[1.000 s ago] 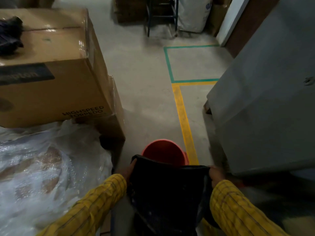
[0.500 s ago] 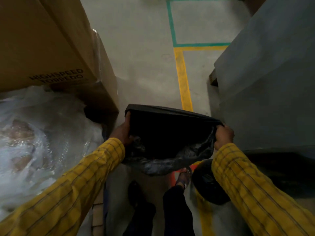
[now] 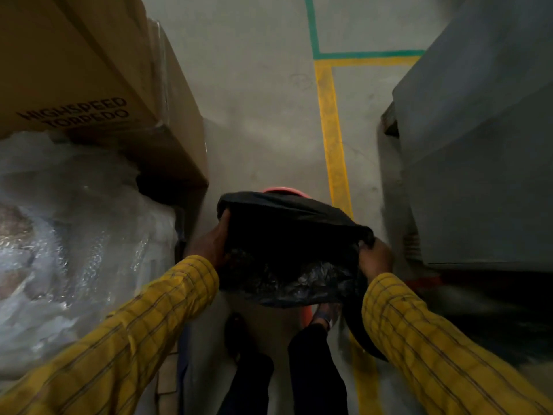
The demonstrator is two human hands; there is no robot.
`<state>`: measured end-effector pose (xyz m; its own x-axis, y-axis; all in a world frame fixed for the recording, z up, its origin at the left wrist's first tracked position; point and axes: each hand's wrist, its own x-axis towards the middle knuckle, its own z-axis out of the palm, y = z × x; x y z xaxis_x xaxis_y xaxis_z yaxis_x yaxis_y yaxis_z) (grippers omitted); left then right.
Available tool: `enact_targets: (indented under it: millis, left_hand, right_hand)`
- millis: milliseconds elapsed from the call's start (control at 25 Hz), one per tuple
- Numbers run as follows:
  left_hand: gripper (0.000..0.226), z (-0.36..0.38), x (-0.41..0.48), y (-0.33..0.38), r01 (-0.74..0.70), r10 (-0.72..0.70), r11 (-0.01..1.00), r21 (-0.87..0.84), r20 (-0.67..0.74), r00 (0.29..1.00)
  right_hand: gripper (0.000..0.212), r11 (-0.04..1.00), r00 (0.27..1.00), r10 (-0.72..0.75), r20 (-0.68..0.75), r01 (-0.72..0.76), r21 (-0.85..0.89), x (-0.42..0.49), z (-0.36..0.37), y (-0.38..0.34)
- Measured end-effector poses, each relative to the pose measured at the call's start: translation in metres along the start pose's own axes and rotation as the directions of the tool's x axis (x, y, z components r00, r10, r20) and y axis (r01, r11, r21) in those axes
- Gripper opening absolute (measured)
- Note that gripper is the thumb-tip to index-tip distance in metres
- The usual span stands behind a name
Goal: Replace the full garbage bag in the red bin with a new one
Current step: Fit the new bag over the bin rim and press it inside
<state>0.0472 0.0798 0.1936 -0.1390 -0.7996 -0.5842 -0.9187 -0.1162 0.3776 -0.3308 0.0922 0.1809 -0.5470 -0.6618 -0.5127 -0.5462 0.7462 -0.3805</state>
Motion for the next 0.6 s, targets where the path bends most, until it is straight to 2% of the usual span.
enact_targets:
  millis: [120,200,320,440,520,600]
  left_hand:
    - [0.085,0.034,0.009,-0.024,-0.015,0.002,0.998,0.068,0.191,0.982]
    - [0.075,0.057,0.01,-0.036,-0.016,0.003,0.998,0.058,0.211,0.978]
    - [0.076,0.097,0.011,-0.052,-0.028,0.03,0.999,-0.015,0.157,0.987]
    - [0.064,0.142,0.021,-0.076,-0.037,0.035,0.999,0.015,0.078,0.996]
    - [0.067,0.171,0.035,-0.094,-0.017,0.016,0.998,0.068,0.004,1.0]
    - [0.071,0.184,0.047,-0.101,0.023,-0.017,0.992,0.125,-0.045,0.999]
  right_hand:
    - [0.03,0.992,0.984,0.1,0.146,-0.088,-0.087,0.011,0.033,0.027]
    - [0.033,0.982,0.967,0.189,0.17,-0.189,-0.018,0.022,0.054,0.055]
    - [0.028,0.964,0.942,0.263,0.208,-0.265,-0.019,0.048,0.087,0.097]
    - [0.029,0.95,0.955,0.258,0.148,-0.223,-0.218,0.071,0.108,0.126]
    - [0.03,0.928,0.97,0.22,0.104,-0.175,-0.329,0.083,0.114,0.134]
    - [0.029,0.952,0.97,0.221,0.1,-0.193,-0.237,0.091,0.117,0.121]
